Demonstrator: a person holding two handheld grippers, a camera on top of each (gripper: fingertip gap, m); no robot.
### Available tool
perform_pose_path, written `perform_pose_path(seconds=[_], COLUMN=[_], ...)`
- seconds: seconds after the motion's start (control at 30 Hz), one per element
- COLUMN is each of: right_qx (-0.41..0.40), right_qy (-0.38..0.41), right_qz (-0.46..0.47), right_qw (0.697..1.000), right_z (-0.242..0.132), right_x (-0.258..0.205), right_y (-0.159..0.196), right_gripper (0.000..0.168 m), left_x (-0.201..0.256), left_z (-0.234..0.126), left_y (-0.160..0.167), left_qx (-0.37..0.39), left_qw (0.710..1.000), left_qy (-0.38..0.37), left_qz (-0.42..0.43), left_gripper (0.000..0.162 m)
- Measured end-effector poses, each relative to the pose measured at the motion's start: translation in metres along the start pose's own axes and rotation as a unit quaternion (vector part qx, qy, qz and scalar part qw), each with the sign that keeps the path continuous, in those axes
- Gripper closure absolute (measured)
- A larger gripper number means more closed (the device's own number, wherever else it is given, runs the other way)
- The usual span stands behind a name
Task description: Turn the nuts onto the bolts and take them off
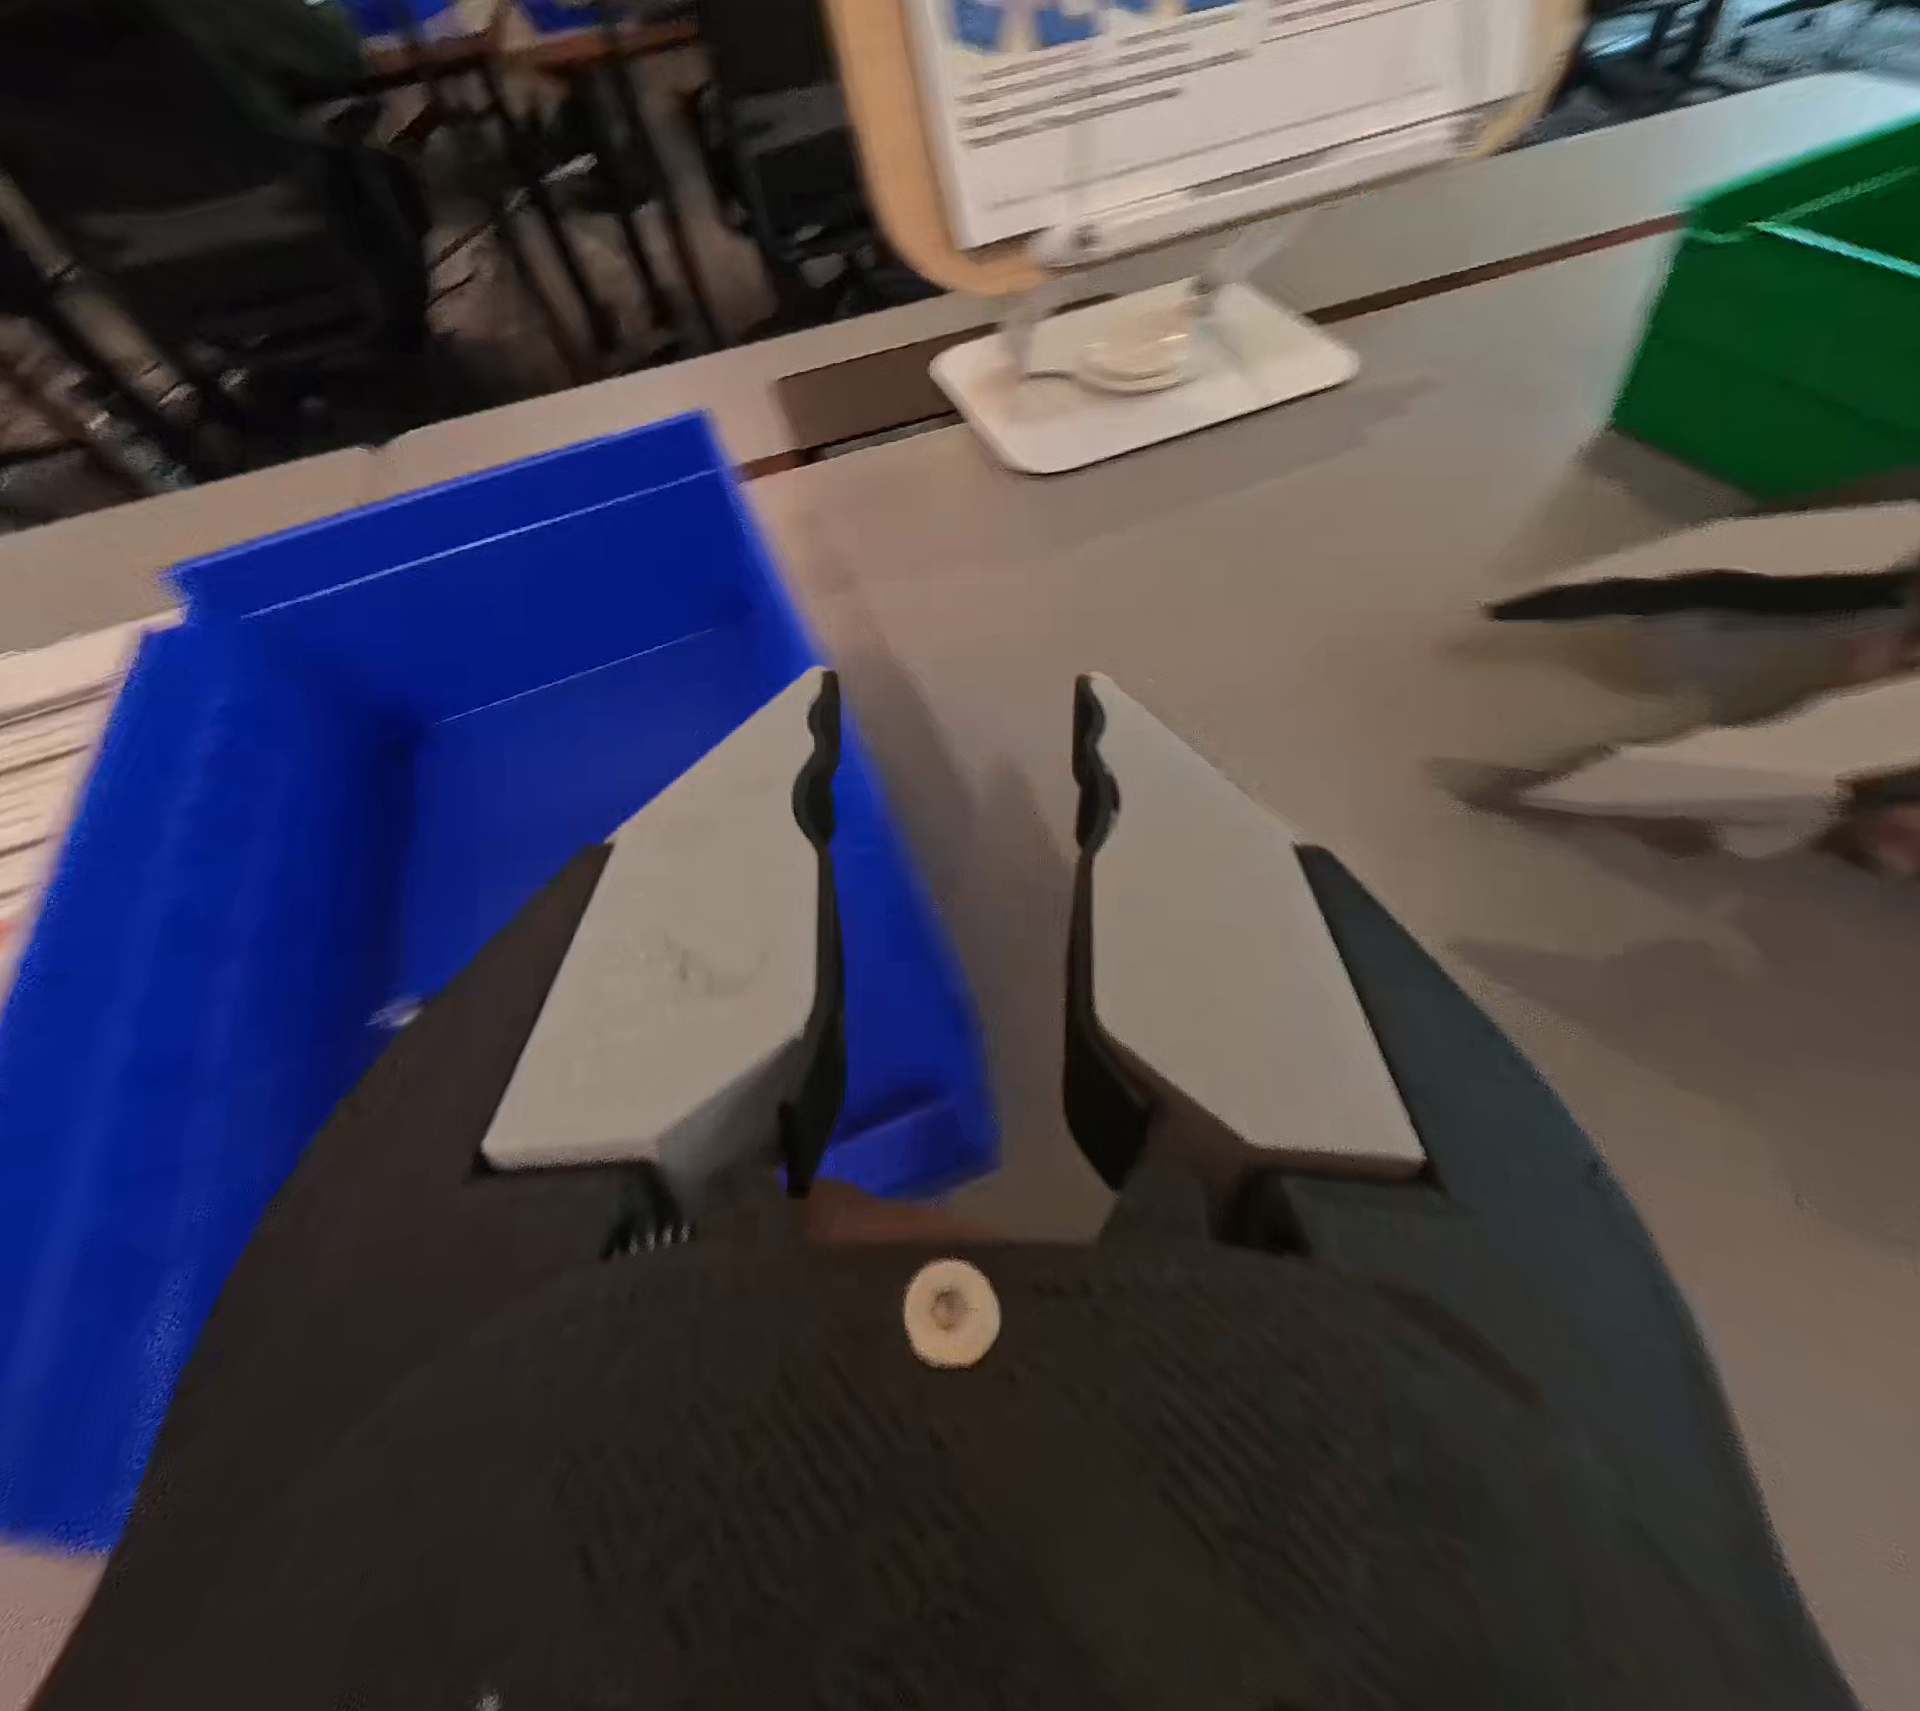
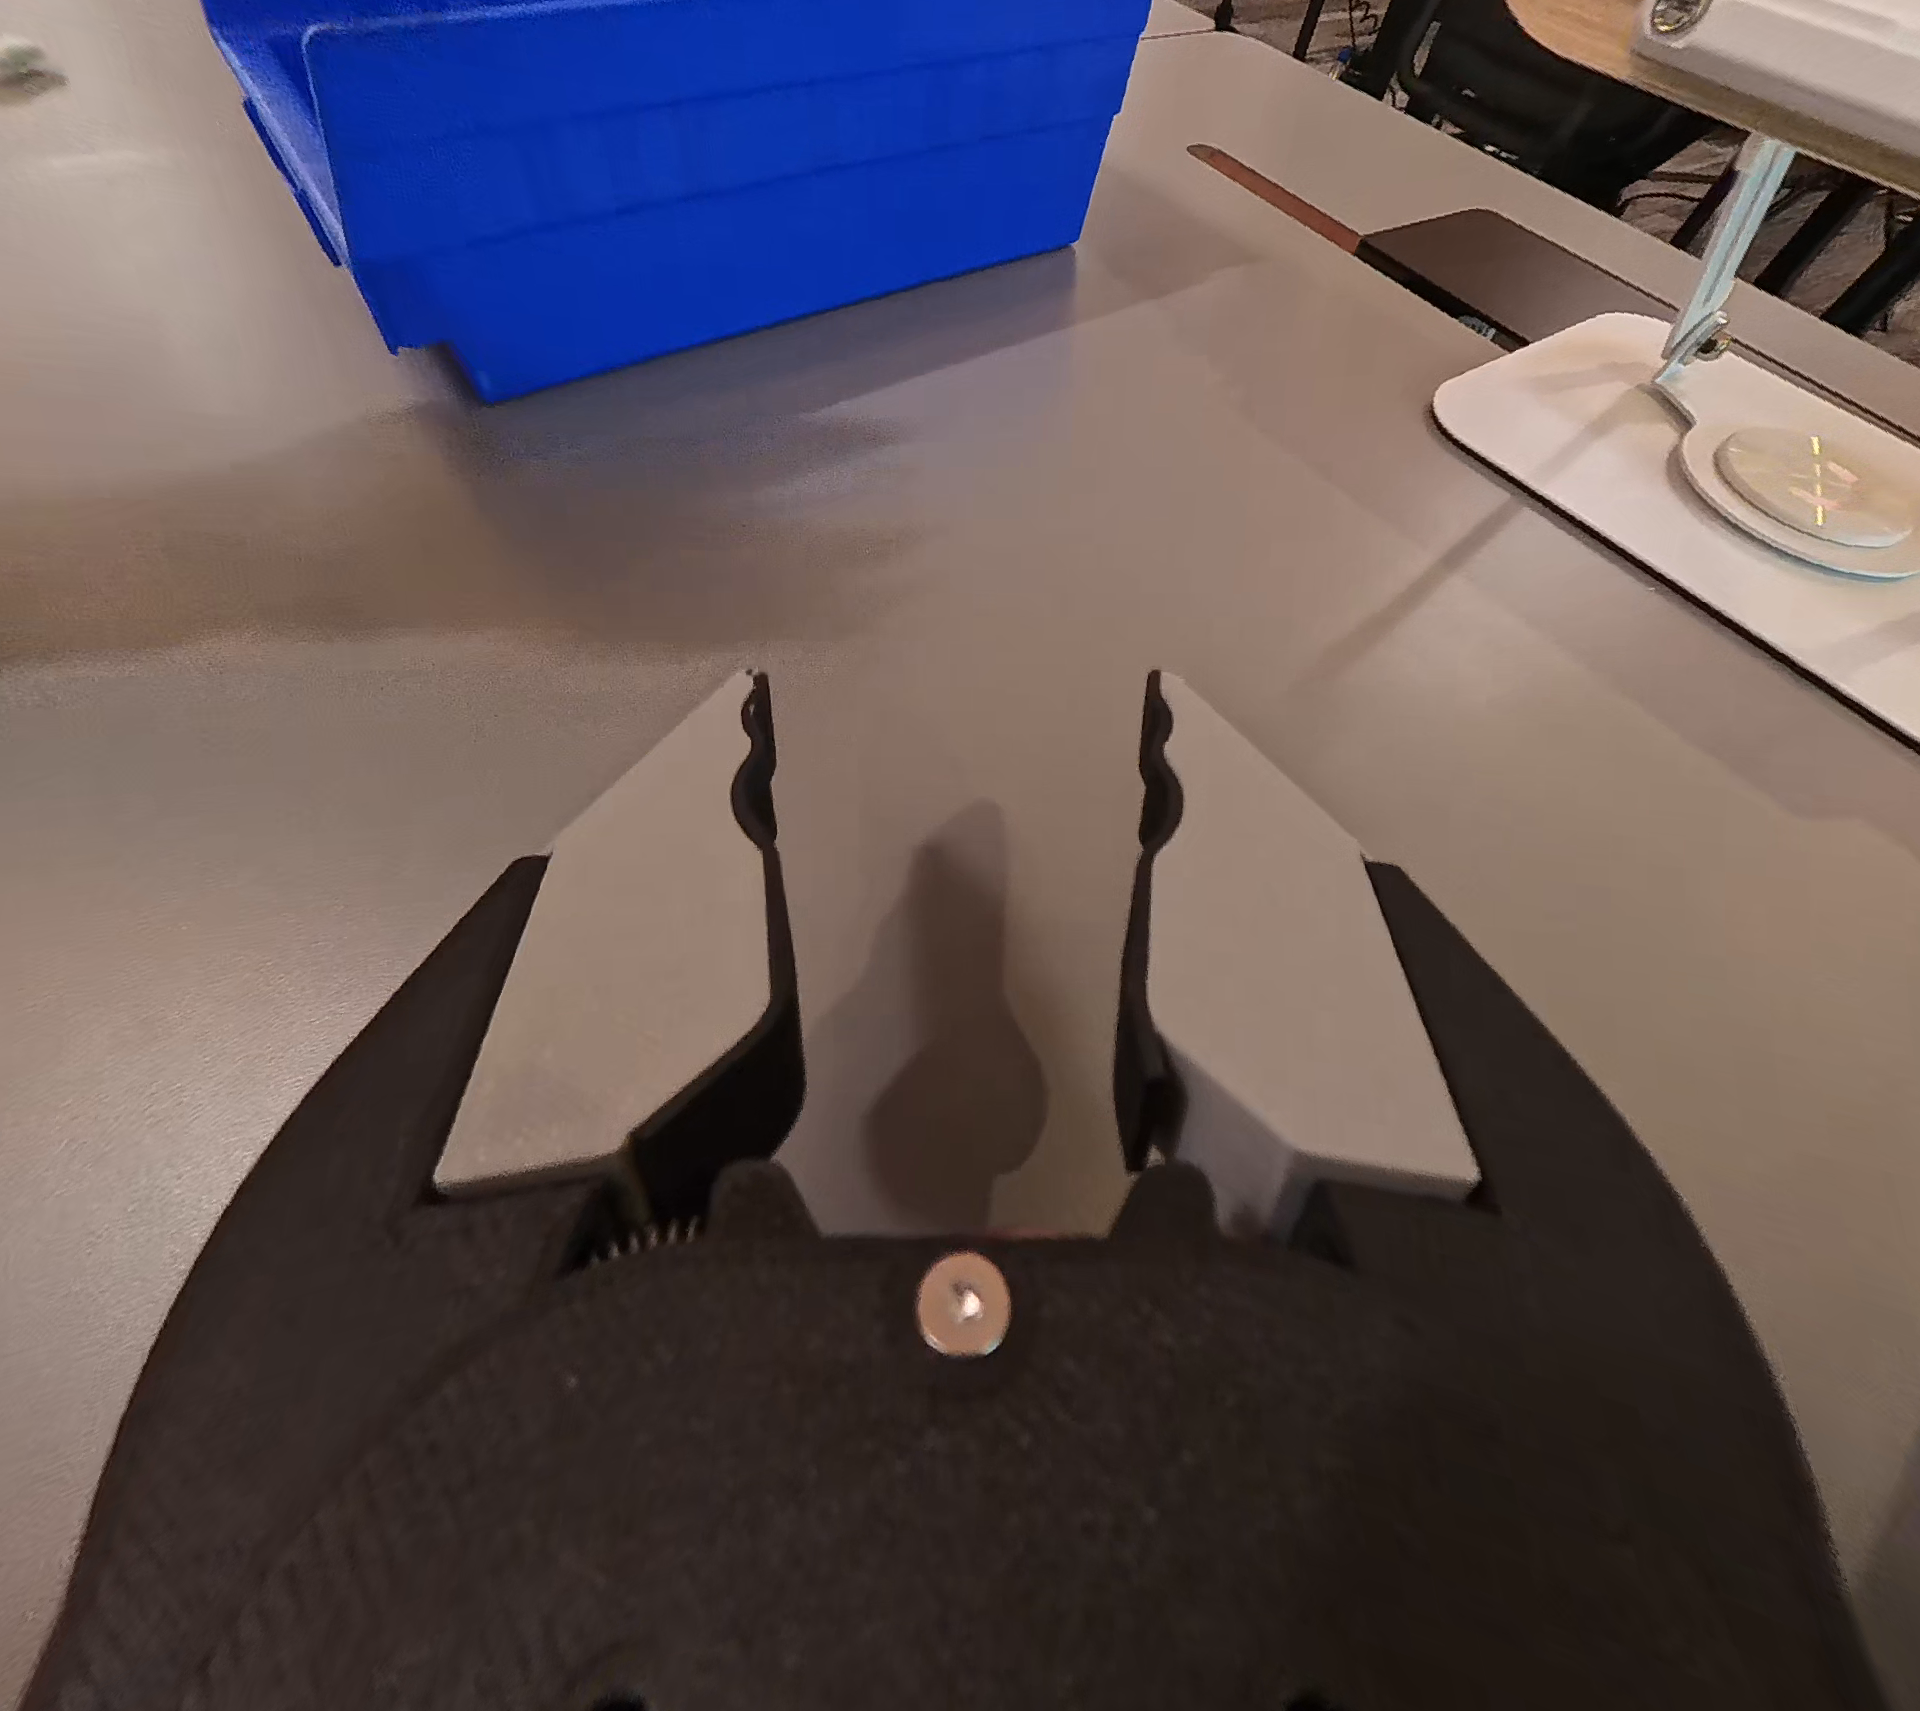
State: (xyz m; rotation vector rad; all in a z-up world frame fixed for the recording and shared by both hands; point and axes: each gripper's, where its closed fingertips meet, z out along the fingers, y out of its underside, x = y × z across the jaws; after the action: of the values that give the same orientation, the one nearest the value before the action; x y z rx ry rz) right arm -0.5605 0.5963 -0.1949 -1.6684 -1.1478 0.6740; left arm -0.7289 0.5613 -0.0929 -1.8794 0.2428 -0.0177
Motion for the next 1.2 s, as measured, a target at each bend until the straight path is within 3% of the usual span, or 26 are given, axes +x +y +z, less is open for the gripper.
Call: perform_pose_path(seconds=[0.1,0.2,0.3,0.53,0.77,1.2], right_qx=[-0.002,-0.004,-0.004,-0.005,-0.011,-0.009], right_qy=[0.002,0.003,0.004,0.0,-0.003,-0.002], right_qz=[-0.01,-0.019,-0.022,-0.014,-0.015,-0.013], right_qw=[1.0,1.0,1.0,1.0,1.0,1.0], right_z=[0.0,0.0,0.0,-0.001,0.0,0.0], right_x=[-0.002,-0.004,-0.005,-0.003,-0.004,-0.003], right_y=[0.0,0.001,0.001,0.002,0.003,0.003], right_gripper=[0.1,0.1,0.1,0.1,0.101,0.101], left_x=[-0.065,-0.102,-0.116,-0.118,-0.115,-0.111], left_z=[0.005,0.022,0.033,0.047,0.051,0.061], left_y=[0.009,0.063,0.117,0.155,0.157,0.152], left_qx=[-0.071,-0.198,-0.296,-0.361,-0.379,-0.373], left_qw=[0.996,0.978,0.953,0.931,0.925,0.924], left_qy=[-0.049,-0.044,-0.046,-0.045,-0.02,-0.024], left_qz=[-0.007,-0.04,-0.041,-0.032,0.001,0.075], left_gripper=[0.121,0.121,0.122,0.122,0.14,0.146])
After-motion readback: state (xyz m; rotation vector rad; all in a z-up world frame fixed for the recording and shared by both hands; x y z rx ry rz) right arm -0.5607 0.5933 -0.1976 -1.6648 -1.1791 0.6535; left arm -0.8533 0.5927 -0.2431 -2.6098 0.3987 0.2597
